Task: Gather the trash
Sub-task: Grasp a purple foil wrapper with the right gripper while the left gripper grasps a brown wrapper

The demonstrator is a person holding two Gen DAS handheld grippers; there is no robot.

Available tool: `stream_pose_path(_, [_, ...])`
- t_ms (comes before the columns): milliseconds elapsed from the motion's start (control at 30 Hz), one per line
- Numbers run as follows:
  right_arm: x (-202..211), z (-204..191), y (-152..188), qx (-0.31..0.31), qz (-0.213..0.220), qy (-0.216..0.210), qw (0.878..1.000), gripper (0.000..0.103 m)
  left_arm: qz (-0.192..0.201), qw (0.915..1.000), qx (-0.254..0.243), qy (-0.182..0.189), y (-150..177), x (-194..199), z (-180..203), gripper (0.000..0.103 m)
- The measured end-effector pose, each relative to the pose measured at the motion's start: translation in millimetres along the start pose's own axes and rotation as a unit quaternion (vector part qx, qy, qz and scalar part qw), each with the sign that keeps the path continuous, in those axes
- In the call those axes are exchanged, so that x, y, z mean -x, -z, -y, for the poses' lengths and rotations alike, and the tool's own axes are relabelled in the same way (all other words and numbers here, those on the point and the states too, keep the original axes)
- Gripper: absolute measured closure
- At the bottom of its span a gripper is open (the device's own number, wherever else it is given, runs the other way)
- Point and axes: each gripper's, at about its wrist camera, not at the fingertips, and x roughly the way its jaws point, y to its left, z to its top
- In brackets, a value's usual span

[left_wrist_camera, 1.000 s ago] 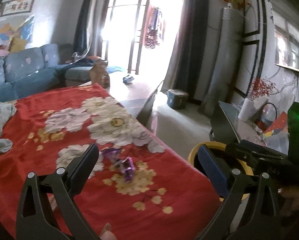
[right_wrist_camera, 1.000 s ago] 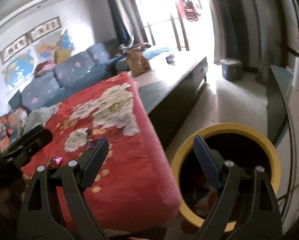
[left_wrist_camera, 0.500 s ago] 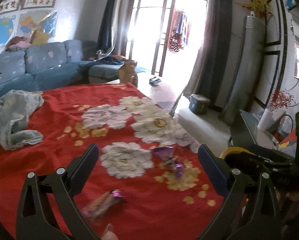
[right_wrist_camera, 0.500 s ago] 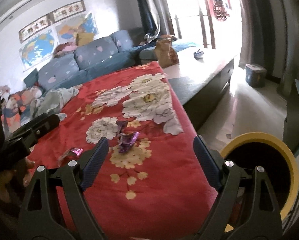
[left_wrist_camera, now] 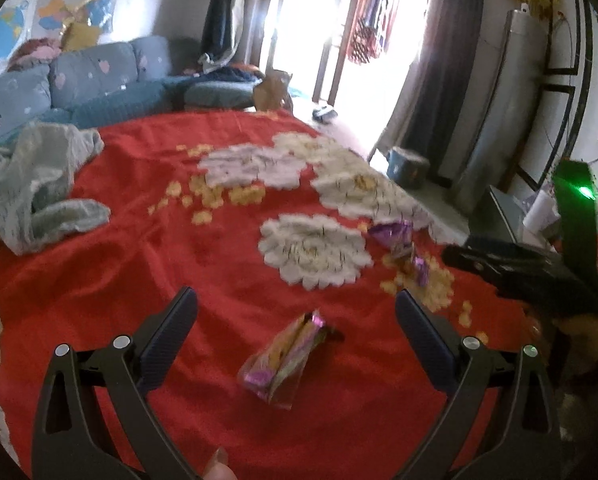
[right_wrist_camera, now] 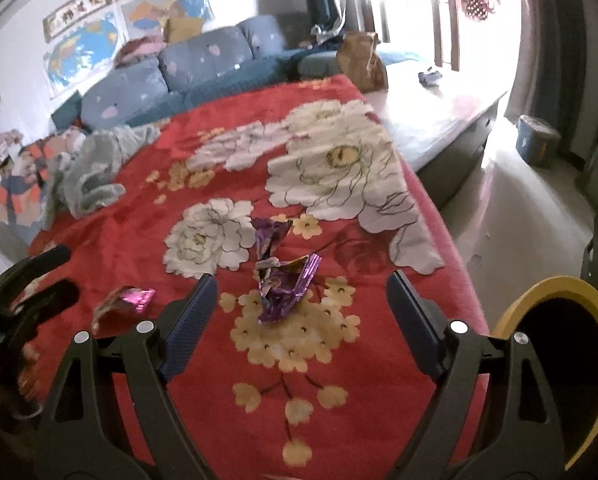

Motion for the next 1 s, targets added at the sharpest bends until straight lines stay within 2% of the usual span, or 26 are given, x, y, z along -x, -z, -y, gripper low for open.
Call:
stream_pose_path(67, [-15,-2,-1,0.003,-0.014,0.004,1.0,0.025,-0.01,0.9999,-0.005,0.003,5,-3,-1,0.008])
stream_pose_path(167, [-33,-2,-2,-0.008,-0.034,0.002,0.999,0.032,-0.025,0.9995,-0.014,0.009,12,-8,-1,0.01])
stream_pose_path(233, [-43,-1,-2,-0.019,-0.044,-0.001,0.999,0.037,-0.037,0.9991,-0.017,0.008,16,-13,-1,0.021])
stream_pose_path(300, [-49,-1,-1,-0.027,-0.052,-0.007,0.998,0.053,-0.049,0.9987,-0.015,0.009,19,-18,-2,0.023])
stream_pose_path(333, [-52,-2,0,-0.027,-0.055,-0.004,0.998,0.057,-0.057,0.9983,-0.01,0.011,22,-21,-3,0.025])
stream_pose_path(367, [-52,-2,0,-0.026,-0.054,-0.003,0.998,0.067,-0.061,0.998,-0.007,0.012,23,-22,-5,0.026])
stream_pose_path(400, [-51,-4,1,-0.022,-0.052,-0.006,0.998,0.071,-0.067,0.9977,-0.002,0.013,25,-25,-6,0.031])
stream_pose_path(667, [-34,-7,2,-0.008,-0.031,-0.012,0.999,0.076,-0.087,0.9962,0.009,0.008,31,-31,-10,0.063])
stream_pose_path(700, [-31,-8,2,-0.005,-0.029,-0.012,1.0,0.076,-0.087,0.9961,0.009,0.008,31,-31,-10,0.071])
stream_pose_path(767, [-24,-9,2,0.003,-0.021,-0.011,1.0,0.076,-0.088,0.9959,0.013,0.013,31,-30,-9,0.075])
stream_pose_path(833, [-17,-10,3,0.005,-0.014,-0.011,1.0,0.076,-0.088,0.9959,0.016,0.017,30,-29,-7,0.088])
stream_pose_path(1000, [1,-5,2,0.006,0.002,-0.013,1.0,0.076,-0.077,0.9965,0.006,0.033,23,-23,8,0.091])
